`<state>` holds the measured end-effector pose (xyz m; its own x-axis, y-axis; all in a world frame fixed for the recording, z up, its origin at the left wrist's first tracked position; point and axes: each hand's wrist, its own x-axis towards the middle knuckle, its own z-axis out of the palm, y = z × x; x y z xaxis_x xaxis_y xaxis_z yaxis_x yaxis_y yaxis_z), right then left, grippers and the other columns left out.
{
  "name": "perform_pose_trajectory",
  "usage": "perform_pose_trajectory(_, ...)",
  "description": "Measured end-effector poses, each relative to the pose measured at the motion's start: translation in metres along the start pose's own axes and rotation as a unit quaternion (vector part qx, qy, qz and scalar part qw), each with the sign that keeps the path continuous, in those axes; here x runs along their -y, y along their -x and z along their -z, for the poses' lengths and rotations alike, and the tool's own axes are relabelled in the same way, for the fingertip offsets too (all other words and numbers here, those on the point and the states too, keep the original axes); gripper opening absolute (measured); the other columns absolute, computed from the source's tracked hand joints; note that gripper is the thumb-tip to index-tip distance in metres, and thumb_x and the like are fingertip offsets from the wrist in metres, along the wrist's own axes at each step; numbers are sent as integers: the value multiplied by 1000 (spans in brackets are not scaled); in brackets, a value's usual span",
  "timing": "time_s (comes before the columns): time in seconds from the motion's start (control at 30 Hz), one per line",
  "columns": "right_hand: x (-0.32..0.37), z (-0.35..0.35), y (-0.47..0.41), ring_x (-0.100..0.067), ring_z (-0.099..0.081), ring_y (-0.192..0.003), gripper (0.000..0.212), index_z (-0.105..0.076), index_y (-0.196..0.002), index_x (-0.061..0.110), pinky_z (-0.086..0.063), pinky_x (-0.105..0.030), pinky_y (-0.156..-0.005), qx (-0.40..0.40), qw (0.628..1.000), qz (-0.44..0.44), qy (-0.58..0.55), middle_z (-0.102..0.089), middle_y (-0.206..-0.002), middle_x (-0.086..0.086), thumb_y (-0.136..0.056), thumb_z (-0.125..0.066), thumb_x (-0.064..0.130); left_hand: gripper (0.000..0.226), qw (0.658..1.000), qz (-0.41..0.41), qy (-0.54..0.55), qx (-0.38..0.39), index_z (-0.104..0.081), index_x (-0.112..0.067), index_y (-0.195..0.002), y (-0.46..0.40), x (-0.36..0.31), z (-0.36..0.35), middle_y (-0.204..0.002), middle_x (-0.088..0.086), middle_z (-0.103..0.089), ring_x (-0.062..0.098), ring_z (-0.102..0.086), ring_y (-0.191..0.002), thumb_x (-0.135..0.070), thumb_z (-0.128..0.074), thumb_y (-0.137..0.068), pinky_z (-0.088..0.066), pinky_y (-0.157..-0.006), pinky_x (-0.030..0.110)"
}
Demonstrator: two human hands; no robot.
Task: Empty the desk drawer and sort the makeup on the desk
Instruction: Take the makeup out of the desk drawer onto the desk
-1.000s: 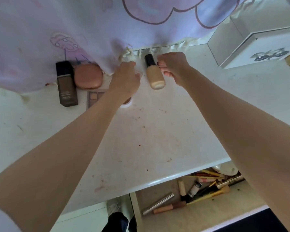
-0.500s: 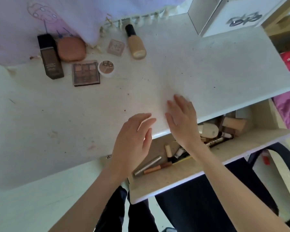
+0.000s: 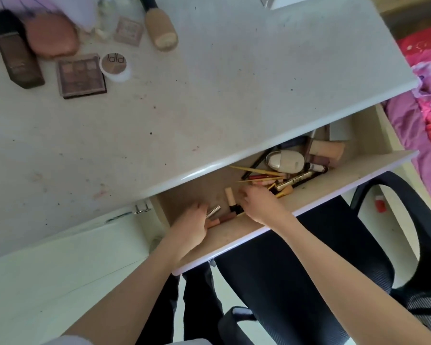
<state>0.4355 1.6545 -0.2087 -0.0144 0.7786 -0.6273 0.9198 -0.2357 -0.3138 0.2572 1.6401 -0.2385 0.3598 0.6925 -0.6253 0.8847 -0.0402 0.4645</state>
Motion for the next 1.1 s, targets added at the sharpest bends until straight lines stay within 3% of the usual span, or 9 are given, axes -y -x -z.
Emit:
perform_pose_trajectory(0.1,10,-12,-20,-33,-59,-98,24,-59,-107,4,-44,-32,-72,24,999,-35,-21,-63,-106,-16,-95,-46,20,38,999,24,12,46,-49,-10,-117,-9,0,-8,-120,13,-49,28,-48,-111,-39,-46,-94,-39,-93,34)
perform_pose_trajectory(0.27,20,-27,-32,-36,-59,-102,23,-58,-107,1,-45,-33,-73,13,996,-86,-10,-61,-111,-19,-94,-46,15,40,995,25,-48,86,-45,-15,-129,-12,-2,-13,-130,13,-39,30,-34,-124,-38,-37,-98,-32,-103,38)
perform_pose_trajectory(0.5,16,-29,-32,-35,-60,-100,28,-58,-105,4,-43,-35,-70,35,997,-75,-8,-63,-108,-17,-97,-43,25,34,992,24,-48,111,-43,-10,-124,-13,-8,-12,-129,13,-43,27,-41,-119,-31,-33,-100,-34,-97,35)
perform_pose_trajectory(0.67,13,-22,-28,-31,-61,-87,22,-54,-87,8,-42,-34,-64,45,997,-40,-52,-64,-92,-15,-95,-47,27,39,978,21,-80,189,-36,-13,-131,-17,-6,-6,-135,14,-34,29,-33,-126,-36,-26,-100,-31,-103,40)
perform_pose_trajectory(0.8,9,-11,-17,-25,-59,-89,29,-54,-112,5,-48,-33,-73,12,982,-43,-185,-62,-97,-10,-90,-54,25,39,977,18,-28,212,-35,-10,-128,-15,-6,-4,-133,15,-36,28,-41,-118,-36,-26,-100,-37,-97,36)
perform_pose_trajectory(1.0,4,8,8,-17,-56,-93,27,-52,-118,14,-40,-23,-73,-5,960,-42,-277,-57,-103,-3,-91,-52,17,38,982,-19,3,188,-30,-11,-135,-1,-2,-3,-136,10,-38,25,-42,-120,-21,-32,-99,-36,-98,31)
perform_pose_trajectory(1.1,-2,19,25,-10,-60,-82,31,-54,-122,12,-46,-18,-68,38,944,-17,-327,-61,-99,0,-92,-54,13,27,982,-41,-8,184,-40,-9,-123,10,-10,14,-121,8,-45,21,-50,-102,-19,-32,-99,-38,-81,27)
